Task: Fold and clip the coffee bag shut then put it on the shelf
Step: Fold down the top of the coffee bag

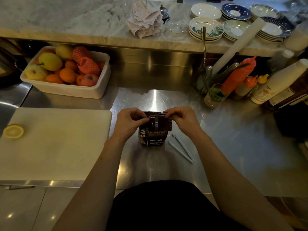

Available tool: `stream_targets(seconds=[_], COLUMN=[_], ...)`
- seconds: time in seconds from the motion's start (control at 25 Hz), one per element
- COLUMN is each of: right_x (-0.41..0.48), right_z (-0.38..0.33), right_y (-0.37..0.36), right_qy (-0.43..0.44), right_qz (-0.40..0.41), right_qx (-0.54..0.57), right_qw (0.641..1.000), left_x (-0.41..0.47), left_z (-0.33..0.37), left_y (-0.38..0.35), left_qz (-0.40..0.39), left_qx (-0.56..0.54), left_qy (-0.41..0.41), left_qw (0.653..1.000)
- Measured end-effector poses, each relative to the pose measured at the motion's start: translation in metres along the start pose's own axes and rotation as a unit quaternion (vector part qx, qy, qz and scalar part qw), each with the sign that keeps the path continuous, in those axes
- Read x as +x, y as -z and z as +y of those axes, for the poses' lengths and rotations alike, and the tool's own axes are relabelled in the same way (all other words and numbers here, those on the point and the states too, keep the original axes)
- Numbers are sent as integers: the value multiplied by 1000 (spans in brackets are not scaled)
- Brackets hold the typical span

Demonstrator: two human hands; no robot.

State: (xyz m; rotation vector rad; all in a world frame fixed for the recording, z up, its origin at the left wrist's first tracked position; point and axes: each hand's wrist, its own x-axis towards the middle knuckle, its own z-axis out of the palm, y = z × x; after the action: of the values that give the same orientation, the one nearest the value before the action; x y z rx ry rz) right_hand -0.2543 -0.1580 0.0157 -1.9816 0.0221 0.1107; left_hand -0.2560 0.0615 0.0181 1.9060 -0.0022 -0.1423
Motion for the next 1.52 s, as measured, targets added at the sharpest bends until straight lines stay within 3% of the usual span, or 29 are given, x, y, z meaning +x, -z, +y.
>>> stream_targets(seconds=[0.28,0.4,0.56,0.8,0.96,1.04,1.32,1.52], right_x=[3,0,-6,5,-1,-5,-4,-1], right_z=[-25,-24,-24,-22,-23,-21,-14,-12], right_y=[-12,-27,-32,-12,-22,-29,-28,-15], right_qy=[-6,8,12,21,18,32,23,38], right_qz=[-67,-31,22,-85,-9,35,54,15], right_qx=[-69,-164,-189,-185,-233,-234,-144,-115], right_qw=[995,986,982,979,972,971,988,993], left_x=[4,4,6,5,7,6,6,8], left_z=[2,4,6,5,2,1,-4,-1], left_y=[-1,-3,-5,-12,-14,-14,-9,-5], left_qz=[0,-16,-57,-25,-18,0,3,-29], left_qx=[48,75,106,115,104,86,69,49], left_qy=[-34,-55,-80,-90,-80,-67,-76,-71], left_qw=[998,996,990,989,991,994,995,996])
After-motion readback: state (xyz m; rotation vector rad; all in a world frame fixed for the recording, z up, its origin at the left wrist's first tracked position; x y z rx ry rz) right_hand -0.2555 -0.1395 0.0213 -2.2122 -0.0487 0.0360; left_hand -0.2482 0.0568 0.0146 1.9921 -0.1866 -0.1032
